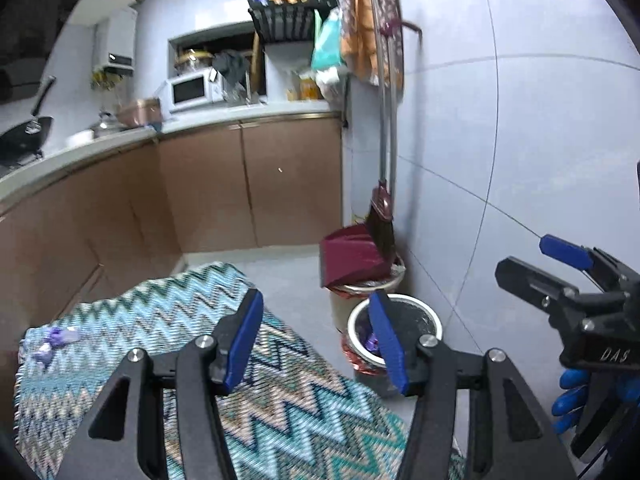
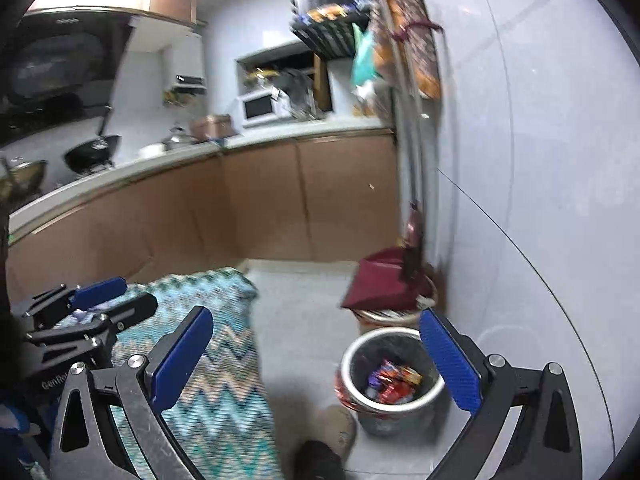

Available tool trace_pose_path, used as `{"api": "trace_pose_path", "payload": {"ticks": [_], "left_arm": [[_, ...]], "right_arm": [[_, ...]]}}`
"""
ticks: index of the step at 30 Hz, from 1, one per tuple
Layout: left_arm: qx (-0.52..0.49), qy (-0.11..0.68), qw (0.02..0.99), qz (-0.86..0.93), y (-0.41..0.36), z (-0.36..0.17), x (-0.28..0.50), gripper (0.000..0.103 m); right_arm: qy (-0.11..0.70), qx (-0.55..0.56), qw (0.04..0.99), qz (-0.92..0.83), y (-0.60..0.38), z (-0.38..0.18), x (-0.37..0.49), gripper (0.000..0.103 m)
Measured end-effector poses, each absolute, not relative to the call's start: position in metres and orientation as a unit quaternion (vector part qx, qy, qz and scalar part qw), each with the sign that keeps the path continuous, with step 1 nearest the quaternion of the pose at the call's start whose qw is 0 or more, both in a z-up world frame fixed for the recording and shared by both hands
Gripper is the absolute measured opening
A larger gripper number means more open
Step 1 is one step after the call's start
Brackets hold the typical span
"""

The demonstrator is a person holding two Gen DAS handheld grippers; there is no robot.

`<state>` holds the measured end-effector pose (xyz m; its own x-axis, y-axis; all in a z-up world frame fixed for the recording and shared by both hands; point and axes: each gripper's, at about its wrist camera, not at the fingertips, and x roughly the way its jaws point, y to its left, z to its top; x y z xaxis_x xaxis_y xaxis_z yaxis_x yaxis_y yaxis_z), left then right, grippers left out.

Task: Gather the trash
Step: 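Move both open tools back over the blanket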

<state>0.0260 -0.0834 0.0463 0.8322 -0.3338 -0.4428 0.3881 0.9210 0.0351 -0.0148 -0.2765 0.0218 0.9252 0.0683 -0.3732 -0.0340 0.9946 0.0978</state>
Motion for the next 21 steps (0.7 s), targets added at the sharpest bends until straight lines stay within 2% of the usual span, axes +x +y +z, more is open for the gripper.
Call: {"api": "trace_pose_path", "payload": {"ticks": [1, 3, 15, 21], "left_arm": [[0.062, 0.212, 0.958, -0.182, -0.076, 0.049, 0.018, 0.063], [0.06, 0.199, 0.963, -0.17, -0.063, 0.054, 0.004, 0.065], [0.041, 0.15, 0.982, -0.102, 0.003, 0.069, -0.066, 0.077], [0.026, 0.136, 0.988, -0.073, 0.032, 0.069, -0.081, 0.078]], "right_arm": [[0.189, 0.039, 0.981, 0.031, -0.27, 0.025, -0.018, 0.103], [0.183, 0.024, 0.982, 0.039, -0.258, 0.033, -0.027, 0.103], [0.174, -0.033, 0.982, 0.072, -0.193, 0.045, -0.061, 0.103], [0.173, -0.046, 0.979, 0.102, -0.165, 0.048, -0.063, 0.103]]}}
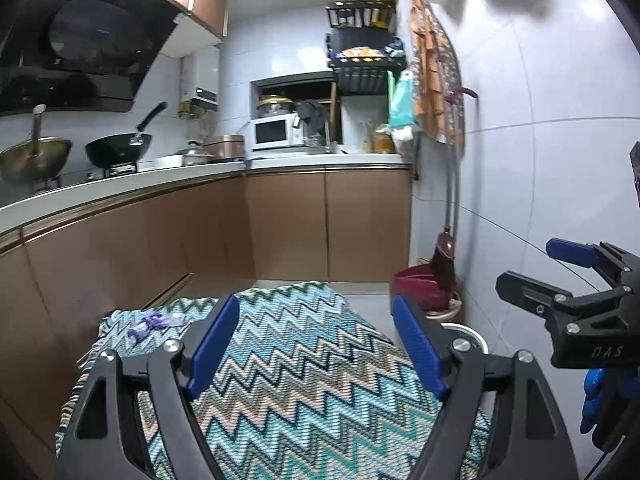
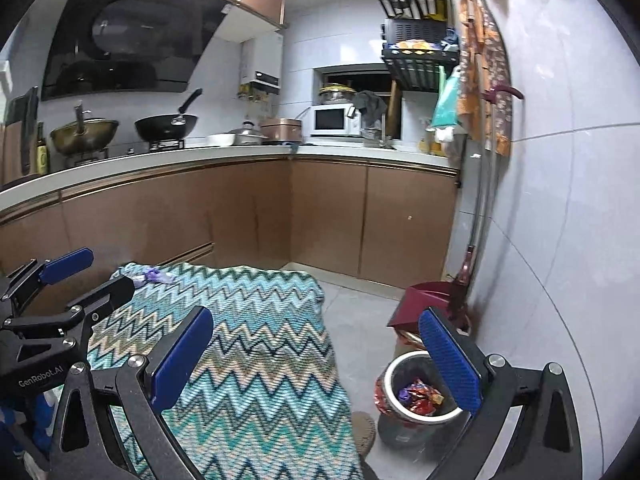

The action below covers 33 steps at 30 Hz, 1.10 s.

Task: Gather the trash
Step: 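Move both open tools back over the blanket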

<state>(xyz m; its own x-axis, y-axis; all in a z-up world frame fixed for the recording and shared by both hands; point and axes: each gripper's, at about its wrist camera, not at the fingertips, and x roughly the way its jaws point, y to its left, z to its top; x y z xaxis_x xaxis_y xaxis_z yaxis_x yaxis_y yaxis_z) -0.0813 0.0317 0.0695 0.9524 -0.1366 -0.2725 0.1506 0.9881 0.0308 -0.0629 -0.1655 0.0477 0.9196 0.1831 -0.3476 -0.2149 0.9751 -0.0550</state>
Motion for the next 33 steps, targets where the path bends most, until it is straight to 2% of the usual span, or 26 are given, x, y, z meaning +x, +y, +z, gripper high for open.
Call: {"api": "trace_pose_path", "payload": {"ticks": [14, 27, 33], "left_arm": [[-0.003, 0.156, 0.987, -0.031, 0.082, 0.05, -0.068, 0.078], [-0.01, 0.241, 0.971, 0.005, 0.14, 0.011, 0.013, 0.078], [-0.05, 0.29, 0.955, 0.029, 0.208, -0.019, 0.064, 0.078]], "right_arm": [[0.186, -0.054, 0.963, 0.186, -0.112, 0.047, -0.031, 0.103], [0.237, -0.069, 0.935, 0.253, -0.053, 0.021, 0.055, 0.103], [0.254, -0.077, 0.92, 0.288, -0.022, 0.007, 0.106, 0.103]]}}
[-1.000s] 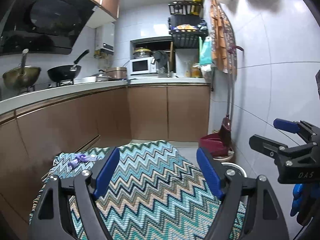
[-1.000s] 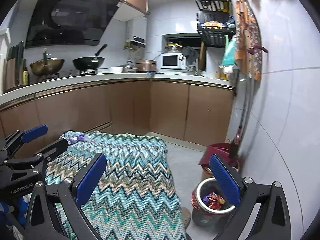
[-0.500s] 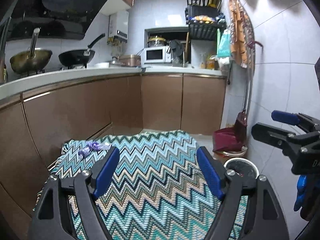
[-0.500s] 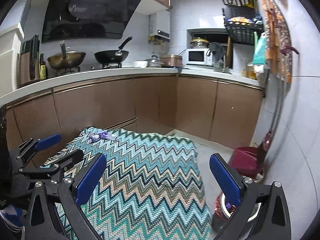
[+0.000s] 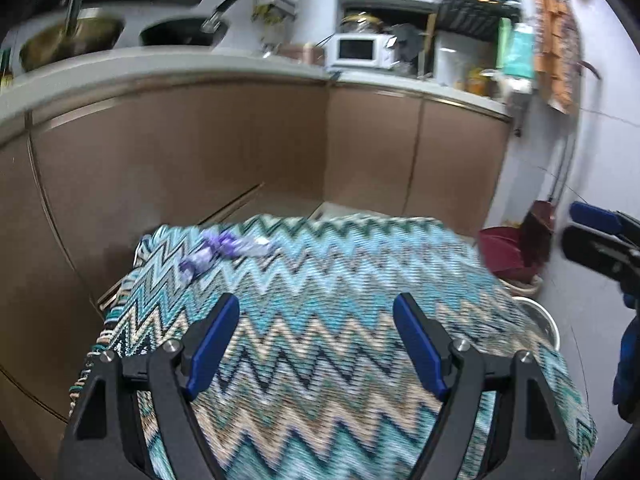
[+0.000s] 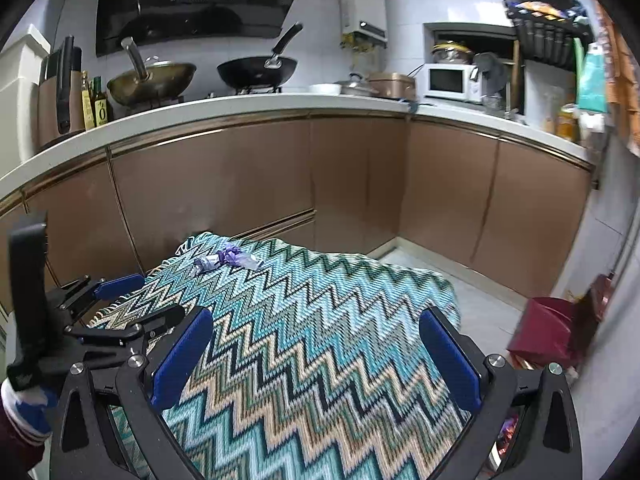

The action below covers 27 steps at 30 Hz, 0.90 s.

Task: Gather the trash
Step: 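Grasp purple wrapper with left tool while right tool grasps purple-and-white plastic bag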

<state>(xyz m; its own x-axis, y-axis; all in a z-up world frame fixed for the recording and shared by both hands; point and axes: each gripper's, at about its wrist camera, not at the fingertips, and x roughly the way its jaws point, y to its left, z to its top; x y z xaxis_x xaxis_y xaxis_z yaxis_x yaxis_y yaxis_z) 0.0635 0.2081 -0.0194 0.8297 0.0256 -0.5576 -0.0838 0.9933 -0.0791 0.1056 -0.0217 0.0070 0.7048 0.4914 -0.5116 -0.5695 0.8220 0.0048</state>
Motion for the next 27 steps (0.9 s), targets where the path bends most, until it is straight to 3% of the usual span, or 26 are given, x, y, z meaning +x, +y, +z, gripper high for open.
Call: {"api": "trace_pose_path", "payload": {"ticks": [7, 14, 19, 27], "left_arm": [[-0.104, 0.331, 0.937, 0.037, 0.303, -0.056, 0.117, 0.078], [-0.063, 0.359, 0.93, 0.04, 0.34, -0.077, 0.187, 0.077], [-0.036, 0.404, 0.914, 0.035, 0.359, -0.107, 0.235, 0.055], [-0.052, 0.423, 0.904, 0.014, 0.374, -0.132, 0.25, 0.042]], "right_arm": [[0.286, -0.074, 0.897, 0.328, 0.019, -0.021, 0.172, 0.103], [0.321, -0.071, 0.872, 0.362, 0.063, -0.052, 0.227, 0.092], [0.332, -0.091, 0.854, 0.389, 0.103, -0.07, 0.256, 0.087], [0.348, -0.123, 0.82, 0.437, 0.167, -0.101, 0.293, 0.08]]}}
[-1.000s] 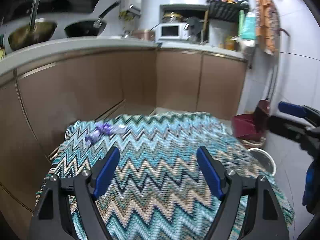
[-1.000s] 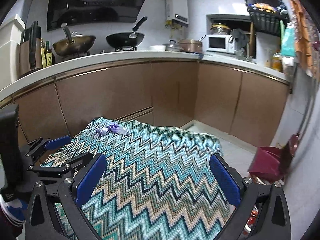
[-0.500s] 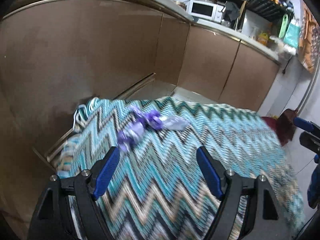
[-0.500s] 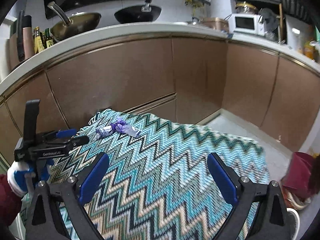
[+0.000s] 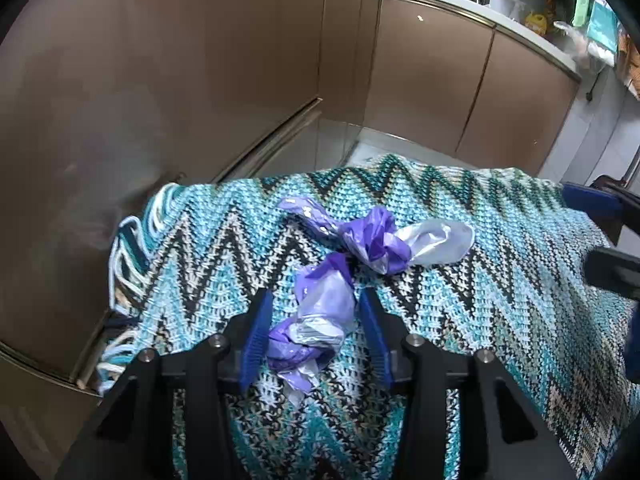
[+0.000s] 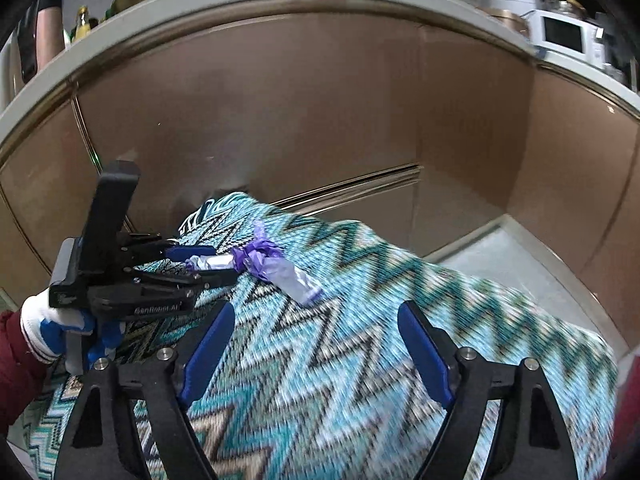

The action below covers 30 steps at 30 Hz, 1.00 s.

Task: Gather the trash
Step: 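Grasp purple wrapper with left tool while right tool grasps purple-and-white plastic bag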

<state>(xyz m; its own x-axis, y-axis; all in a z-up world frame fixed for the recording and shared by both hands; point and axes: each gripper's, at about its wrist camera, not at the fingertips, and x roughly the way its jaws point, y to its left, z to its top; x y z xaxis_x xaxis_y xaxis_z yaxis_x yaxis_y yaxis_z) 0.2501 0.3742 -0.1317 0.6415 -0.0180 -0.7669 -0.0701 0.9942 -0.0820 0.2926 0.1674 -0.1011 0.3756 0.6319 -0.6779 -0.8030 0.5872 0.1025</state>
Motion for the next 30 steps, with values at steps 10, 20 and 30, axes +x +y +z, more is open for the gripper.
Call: {"api": "trace_pose_path", "payload": {"ticks": [10, 20, 30], "left_arm": [[-0.092, 0.406, 0.909, -0.006, 0.385, -0.135, 0.246, 0.03], [-0.078, 0.405, 0.911, -0.002, 0.38, -0.133, 0.245, 0.029], [-0.06, 0.379, 0.923, 0.022, 0.353, -0.106, 0.208, 0.028]], "right_arm": [[0.363, -0.176, 0.779, 0.479, 0.232, -0.139, 0.311, 0.059], [0.379, -0.19, 0.768, 0.48, 0.219, -0.145, 0.297, 0.008], [0.373, -0.178, 0.792, 0.45, 0.139, -0.104, 0.226, 0.007]]}}
